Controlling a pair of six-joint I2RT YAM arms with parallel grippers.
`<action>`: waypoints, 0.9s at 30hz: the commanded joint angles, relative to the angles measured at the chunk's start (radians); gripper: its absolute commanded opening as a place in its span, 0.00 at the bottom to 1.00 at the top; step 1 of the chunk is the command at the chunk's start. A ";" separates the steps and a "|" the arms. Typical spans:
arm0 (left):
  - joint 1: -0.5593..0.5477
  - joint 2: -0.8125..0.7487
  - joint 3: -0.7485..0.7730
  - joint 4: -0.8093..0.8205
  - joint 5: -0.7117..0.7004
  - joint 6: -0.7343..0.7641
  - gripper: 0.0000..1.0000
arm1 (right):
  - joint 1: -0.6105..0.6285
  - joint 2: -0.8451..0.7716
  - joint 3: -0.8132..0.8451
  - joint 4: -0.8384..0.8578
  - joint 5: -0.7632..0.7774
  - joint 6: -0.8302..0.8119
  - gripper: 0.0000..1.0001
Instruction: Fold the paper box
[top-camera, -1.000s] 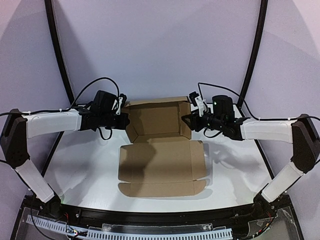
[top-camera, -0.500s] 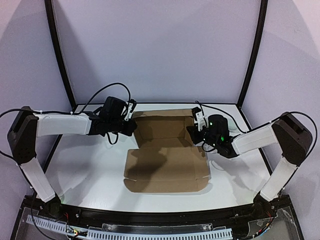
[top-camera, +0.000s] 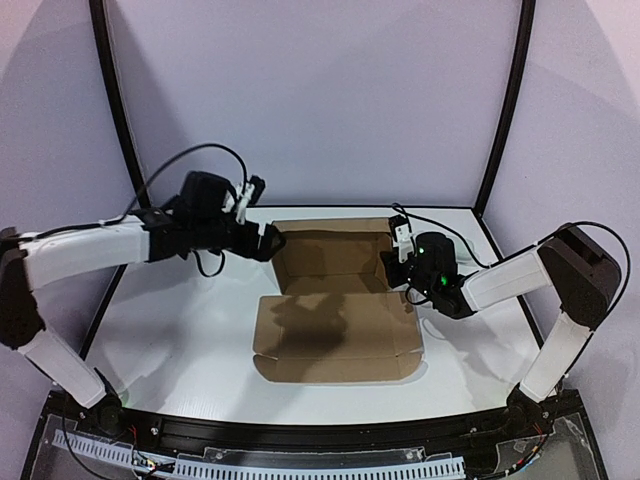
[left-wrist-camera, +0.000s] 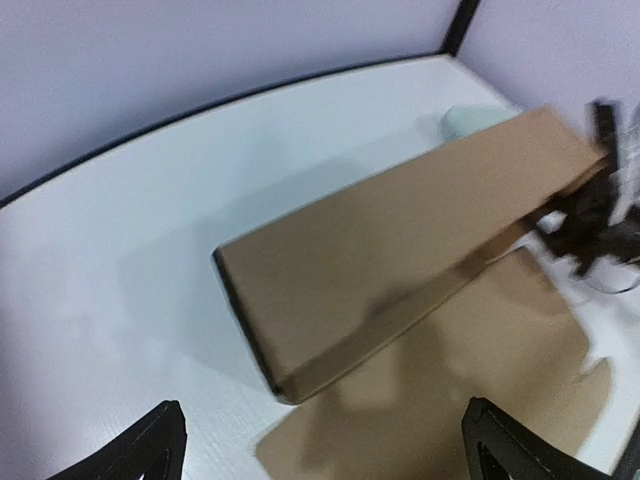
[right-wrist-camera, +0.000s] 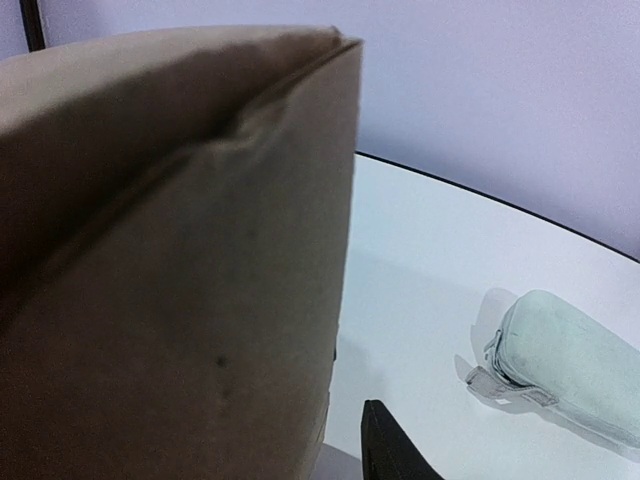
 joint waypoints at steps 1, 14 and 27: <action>-0.009 -0.083 0.108 -0.089 0.101 -0.042 0.99 | -0.001 0.026 0.015 -0.009 0.037 -0.018 0.37; -0.043 0.334 0.500 -0.150 0.040 0.061 0.99 | -0.001 0.011 0.005 -0.031 0.024 0.028 0.36; -0.099 0.392 0.354 -0.016 -0.156 0.197 0.99 | -0.003 0.005 0.003 -0.039 0.075 0.111 0.34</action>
